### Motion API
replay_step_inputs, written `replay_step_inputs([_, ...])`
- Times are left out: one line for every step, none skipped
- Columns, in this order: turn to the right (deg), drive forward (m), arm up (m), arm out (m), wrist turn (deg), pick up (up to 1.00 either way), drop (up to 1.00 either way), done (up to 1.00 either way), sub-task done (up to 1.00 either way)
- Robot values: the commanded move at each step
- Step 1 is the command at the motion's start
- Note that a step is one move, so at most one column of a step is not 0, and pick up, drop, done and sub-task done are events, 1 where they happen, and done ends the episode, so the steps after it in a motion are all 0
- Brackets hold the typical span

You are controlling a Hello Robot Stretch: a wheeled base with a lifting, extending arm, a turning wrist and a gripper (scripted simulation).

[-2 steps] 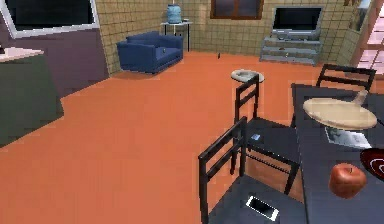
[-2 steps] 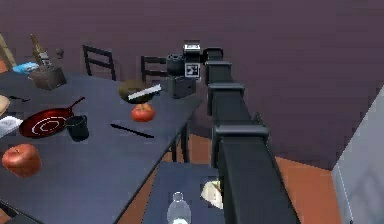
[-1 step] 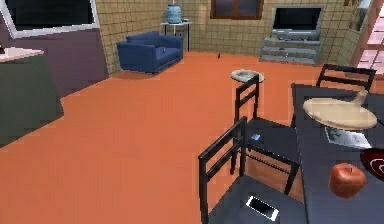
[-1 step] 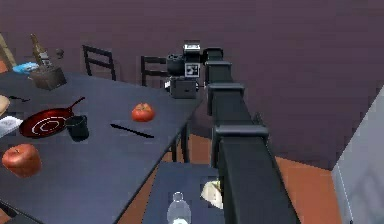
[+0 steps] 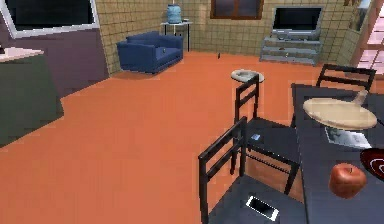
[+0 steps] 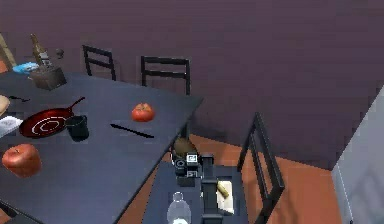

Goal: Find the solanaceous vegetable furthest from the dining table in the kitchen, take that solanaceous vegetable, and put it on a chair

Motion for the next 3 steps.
replay_step_inputs([0.0,0.00,-0.32,0.00,0.0,0.00,0.00,0.00,0.00])
replay_step_inputs([0.0,0.00,0.00,0.00,0.0,0.00,1.00,0.00,0.00])
replay_step_inputs([0.0,0.00,0.10,0.00,0.0,0.00,0.00,0.00,0.00])
